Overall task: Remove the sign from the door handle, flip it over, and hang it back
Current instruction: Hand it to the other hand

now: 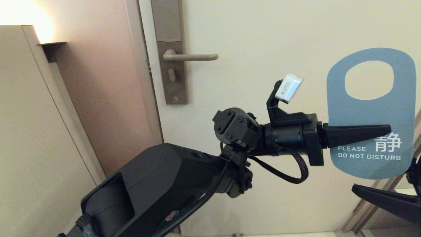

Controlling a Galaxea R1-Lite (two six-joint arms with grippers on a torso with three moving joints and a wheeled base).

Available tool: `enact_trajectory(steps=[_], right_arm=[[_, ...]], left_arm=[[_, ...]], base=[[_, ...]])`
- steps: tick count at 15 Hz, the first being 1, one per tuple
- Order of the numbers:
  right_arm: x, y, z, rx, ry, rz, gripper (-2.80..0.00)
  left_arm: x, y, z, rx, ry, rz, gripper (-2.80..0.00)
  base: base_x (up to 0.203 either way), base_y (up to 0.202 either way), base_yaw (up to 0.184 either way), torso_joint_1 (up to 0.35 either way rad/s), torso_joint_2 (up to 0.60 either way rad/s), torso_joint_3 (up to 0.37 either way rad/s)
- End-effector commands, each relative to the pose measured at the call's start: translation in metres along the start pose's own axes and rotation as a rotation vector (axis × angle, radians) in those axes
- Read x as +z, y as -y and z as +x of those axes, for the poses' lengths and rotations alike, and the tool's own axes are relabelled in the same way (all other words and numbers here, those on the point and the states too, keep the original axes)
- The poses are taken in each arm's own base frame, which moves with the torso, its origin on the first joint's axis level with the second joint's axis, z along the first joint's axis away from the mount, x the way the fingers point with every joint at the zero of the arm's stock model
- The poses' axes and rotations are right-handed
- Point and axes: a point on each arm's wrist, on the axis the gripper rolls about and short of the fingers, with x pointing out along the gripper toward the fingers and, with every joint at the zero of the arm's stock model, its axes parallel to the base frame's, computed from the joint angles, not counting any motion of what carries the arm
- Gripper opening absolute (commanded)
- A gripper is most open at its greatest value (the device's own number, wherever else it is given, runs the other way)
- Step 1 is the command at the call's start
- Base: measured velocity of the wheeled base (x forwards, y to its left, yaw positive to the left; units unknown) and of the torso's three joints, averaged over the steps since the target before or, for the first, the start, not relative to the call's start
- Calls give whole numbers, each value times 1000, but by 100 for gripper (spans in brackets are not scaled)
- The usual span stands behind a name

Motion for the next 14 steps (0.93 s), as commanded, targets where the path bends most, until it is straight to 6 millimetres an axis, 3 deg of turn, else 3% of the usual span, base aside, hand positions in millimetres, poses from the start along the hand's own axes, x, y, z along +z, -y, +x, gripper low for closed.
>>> enact_trajectory(steps=[1, 14], right_arm=[[1, -3, -4, 4, 14, -11, 0], [-5, -5, -13, -52, 32, 52, 0]], left_arm=[[-2, 4, 6, -18, 13, 12, -280], [-7, 7, 9, -25, 2, -2, -280]], base=[[0, 0, 0, 0, 0, 0], [0, 0, 0, 0, 0, 0]])
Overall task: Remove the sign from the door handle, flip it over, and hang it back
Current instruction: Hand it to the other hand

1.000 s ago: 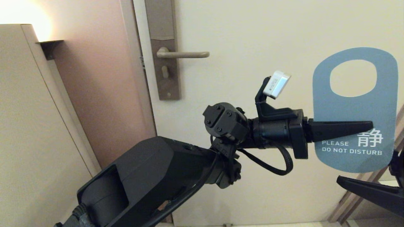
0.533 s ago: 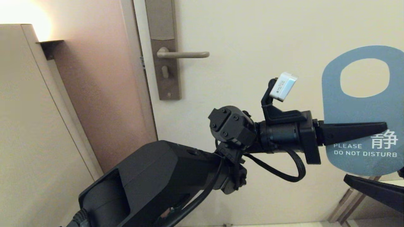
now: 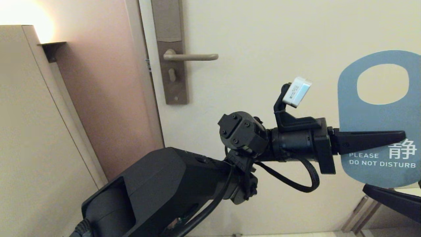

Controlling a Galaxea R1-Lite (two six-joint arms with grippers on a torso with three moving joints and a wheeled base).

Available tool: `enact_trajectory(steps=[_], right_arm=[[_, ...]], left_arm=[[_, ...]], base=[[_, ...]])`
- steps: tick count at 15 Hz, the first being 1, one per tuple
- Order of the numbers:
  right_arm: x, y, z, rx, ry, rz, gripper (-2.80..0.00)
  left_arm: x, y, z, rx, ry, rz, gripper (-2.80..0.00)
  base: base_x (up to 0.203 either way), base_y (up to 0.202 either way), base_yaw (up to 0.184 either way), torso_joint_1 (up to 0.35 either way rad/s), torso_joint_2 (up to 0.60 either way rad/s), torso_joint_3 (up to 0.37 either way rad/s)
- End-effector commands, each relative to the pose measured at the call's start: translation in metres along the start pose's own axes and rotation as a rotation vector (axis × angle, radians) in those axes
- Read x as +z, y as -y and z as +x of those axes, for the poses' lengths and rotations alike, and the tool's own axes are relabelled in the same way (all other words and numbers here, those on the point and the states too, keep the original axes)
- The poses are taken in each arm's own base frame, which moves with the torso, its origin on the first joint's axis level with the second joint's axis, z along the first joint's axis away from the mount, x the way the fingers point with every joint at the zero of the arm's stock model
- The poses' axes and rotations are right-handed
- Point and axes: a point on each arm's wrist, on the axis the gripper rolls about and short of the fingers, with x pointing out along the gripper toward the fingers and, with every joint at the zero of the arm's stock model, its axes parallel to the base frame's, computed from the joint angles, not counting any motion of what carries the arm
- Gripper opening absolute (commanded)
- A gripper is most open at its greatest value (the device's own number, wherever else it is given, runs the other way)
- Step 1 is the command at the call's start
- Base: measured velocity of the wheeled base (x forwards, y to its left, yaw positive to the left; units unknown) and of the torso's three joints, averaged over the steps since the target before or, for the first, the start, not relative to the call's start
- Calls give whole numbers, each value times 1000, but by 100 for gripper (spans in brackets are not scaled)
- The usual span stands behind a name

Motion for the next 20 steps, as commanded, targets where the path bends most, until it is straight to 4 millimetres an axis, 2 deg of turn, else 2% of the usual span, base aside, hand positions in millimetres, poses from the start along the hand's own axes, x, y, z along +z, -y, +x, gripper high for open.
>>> enact_trajectory(steps=[1, 8, 19, 20], right_arm=[[0, 0, 0, -2, 2, -1, 0], [3, 7, 7, -42, -15, 28, 0], [4, 14, 6, -141, -3, 72, 0], [4, 14, 6, -140, -4, 73, -280]], left_arm=[[1, 2, 0, -12, 1, 10, -280], [-1, 0, -1, -4, 5, 12, -280], [-2, -2, -4, 2, 5, 11, -280], [-2, -2, -4, 3, 4, 10, -280]], base=[[0, 0, 0, 0, 0, 0], [0, 0, 0, 0, 0, 0], [0, 0, 0, 0, 0, 0], [0, 0, 0, 0, 0, 0]])
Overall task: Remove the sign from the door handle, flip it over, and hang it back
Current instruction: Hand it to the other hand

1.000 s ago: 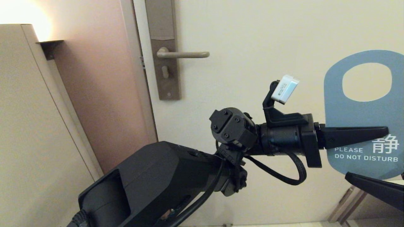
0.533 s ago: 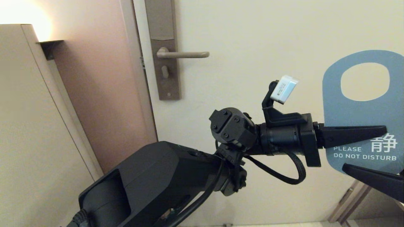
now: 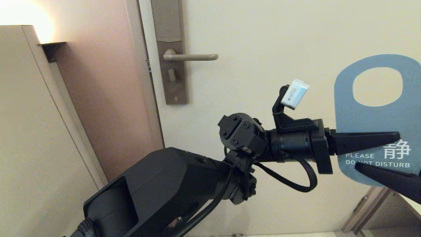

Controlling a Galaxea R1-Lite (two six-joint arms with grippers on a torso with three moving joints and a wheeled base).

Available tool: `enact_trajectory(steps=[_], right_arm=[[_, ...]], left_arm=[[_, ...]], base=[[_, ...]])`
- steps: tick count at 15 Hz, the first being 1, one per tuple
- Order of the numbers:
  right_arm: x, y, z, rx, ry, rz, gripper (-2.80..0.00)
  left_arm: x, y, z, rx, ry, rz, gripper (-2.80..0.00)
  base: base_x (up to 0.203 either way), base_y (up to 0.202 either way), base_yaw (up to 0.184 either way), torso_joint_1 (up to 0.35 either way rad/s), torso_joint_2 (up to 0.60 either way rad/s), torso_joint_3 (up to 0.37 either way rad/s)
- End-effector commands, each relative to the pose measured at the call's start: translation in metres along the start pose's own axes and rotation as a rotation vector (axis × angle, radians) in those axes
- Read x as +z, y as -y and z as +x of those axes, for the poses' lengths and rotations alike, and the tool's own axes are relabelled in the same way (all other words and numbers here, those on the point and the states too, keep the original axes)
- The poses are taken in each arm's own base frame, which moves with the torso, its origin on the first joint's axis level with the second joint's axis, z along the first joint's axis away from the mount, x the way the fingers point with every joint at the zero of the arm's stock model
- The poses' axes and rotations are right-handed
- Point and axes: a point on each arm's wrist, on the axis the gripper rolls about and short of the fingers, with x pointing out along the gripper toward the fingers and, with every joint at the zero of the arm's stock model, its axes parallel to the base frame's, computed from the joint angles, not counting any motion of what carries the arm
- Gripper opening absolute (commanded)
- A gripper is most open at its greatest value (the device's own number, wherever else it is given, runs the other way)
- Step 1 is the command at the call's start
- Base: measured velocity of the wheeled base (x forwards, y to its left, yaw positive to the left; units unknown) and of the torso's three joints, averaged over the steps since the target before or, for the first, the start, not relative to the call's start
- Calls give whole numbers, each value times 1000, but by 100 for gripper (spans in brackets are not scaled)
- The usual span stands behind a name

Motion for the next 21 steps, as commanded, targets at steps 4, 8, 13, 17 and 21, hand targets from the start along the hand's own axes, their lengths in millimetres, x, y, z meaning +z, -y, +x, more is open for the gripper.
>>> enact_trajectory(steps=[4, 8, 13, 17, 21], right_arm=[[-1, 1, 2, 6, -7, 4, -280], [-1, 1, 1, 9, -6, 3, -280], [-3, -1, -1, 8, -5, 2, -280], [-4, -1, -1, 8, -6, 3, -280], [-14, -1, -4, 1, -23, 10, -280]], left_arm=[[0, 1, 0, -12, 2, 9, -280], [-4, -2, -1, -6, 2, -6, -280], [-8, -5, -3, -2, -3, -18, -280], [-8, -4, -2, 1, 1, -18, -280], [-14, 2, 4, 16, 15, -43, -280]], base=[[0, 0, 0, 0, 0, 0], [0, 0, 0, 0, 0, 0], [117, 0, -4, -3, 4, 3], [189, 0, -3, 0, 3, -1], [185, 0, -5, 8, 3, 2]])
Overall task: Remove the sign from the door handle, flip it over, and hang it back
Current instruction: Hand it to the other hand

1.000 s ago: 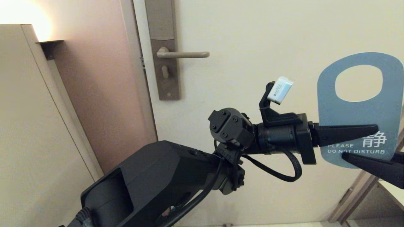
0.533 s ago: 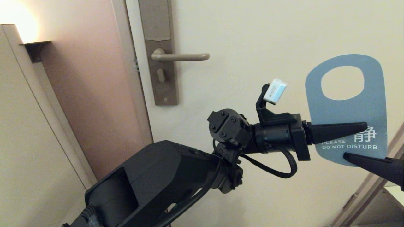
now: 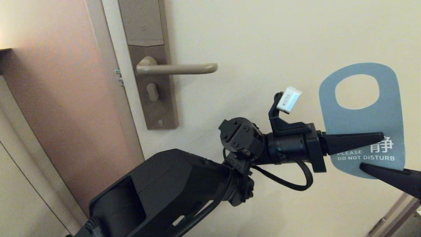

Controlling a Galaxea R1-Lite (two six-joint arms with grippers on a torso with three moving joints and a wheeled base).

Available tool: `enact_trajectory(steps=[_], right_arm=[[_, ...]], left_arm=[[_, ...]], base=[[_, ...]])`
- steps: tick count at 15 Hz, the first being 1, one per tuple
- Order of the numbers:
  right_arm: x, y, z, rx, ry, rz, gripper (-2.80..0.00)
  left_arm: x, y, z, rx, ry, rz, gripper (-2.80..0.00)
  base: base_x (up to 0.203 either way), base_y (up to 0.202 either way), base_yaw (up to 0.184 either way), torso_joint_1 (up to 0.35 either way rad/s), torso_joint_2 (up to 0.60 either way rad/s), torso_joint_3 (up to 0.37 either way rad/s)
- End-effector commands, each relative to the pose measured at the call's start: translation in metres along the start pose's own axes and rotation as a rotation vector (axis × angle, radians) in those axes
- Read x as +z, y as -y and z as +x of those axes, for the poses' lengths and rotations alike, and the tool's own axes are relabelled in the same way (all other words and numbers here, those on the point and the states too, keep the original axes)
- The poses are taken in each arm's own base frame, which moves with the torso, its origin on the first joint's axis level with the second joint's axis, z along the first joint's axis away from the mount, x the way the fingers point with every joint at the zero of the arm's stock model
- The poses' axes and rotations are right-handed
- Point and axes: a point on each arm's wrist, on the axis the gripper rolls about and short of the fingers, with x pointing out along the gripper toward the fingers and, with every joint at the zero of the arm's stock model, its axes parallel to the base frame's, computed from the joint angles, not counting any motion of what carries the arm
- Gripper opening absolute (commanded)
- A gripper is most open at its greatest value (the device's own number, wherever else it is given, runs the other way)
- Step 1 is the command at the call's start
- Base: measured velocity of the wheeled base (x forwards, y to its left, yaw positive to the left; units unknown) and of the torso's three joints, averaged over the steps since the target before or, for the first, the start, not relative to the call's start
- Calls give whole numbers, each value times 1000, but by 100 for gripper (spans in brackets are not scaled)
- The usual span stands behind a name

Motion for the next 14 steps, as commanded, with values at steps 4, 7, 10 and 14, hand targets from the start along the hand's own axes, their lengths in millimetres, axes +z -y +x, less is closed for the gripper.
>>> enact_trajectory(steps=[4, 7, 10, 14], right_arm=[[-7, 0, -1, 2, -19, 15, -280], [-8, 1, 0, 4, -21, 16, -280], [-8, 1, 0, 3, -25, 18, -280], [-7, 1, 0, 4, -14, 11, -280]], left_arm=[[9, 13, 5, -21, 9, 40, -280], [6, 12, 3, -10, 10, 105, -280], [2, 11, 1, 5, 9, 136, -280], [5, 13, 2, 3, 14, 143, -280]], base=[[29, 0, 0, 3, 1, 1], [0, 0, 0, 0, 0, 0], [0, 0, 0, 0, 0, 0], [0, 0, 0, 0, 0, 0]])
